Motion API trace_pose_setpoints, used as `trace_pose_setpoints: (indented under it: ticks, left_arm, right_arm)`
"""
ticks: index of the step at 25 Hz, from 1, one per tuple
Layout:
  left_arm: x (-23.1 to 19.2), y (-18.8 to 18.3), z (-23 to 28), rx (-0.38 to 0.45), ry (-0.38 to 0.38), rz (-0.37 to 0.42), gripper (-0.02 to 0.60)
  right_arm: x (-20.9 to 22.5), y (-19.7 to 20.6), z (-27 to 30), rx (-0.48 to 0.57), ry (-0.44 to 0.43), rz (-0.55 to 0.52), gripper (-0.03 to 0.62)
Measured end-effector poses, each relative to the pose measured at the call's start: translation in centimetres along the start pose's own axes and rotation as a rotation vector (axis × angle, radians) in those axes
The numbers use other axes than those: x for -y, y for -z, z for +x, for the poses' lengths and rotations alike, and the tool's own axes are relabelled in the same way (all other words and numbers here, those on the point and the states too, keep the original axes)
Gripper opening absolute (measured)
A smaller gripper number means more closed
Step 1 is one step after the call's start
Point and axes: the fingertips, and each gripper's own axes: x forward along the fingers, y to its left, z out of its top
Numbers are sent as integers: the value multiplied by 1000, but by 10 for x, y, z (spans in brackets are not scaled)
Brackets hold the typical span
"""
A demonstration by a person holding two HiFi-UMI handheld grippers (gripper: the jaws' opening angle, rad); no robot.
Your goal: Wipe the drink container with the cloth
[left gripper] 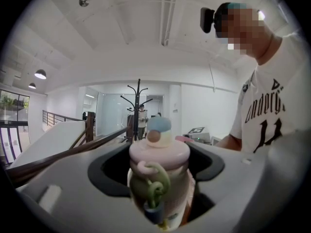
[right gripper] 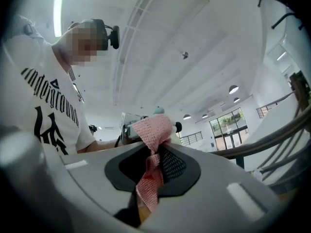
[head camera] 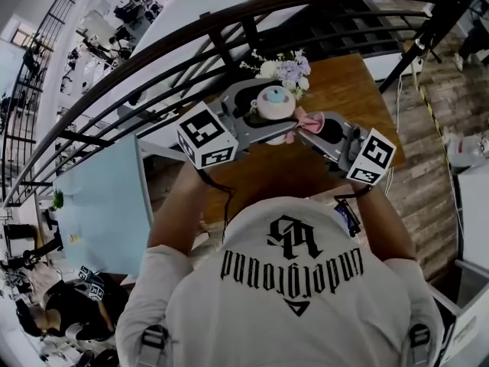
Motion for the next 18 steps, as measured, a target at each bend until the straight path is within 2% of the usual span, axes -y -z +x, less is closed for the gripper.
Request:
trace_pose_setpoints:
  ticks: [4, 8, 13, 16, 18]
  left_arm:
    - [7, -5, 2, 16, 17, 17, 387]
    - [10, -15, 1, 40, 40, 26, 386]
    - [12, -11, 0, 14, 52, 47, 387]
    - [16, -9, -3, 7, 64, 53, 387]
    - [19, -8, -8, 4, 74, 51, 386]
  right_arm:
    - [0, 1, -6, 4, -5, 9, 46]
    - [8, 42, -11, -62, 9, 79, 46]
    - [16, 92, -12, -113, 25, 191, 46]
    - [17, 92, -12, -126, 8, 191, 46]
    - [13, 72, -8, -116, -21, 158, 46]
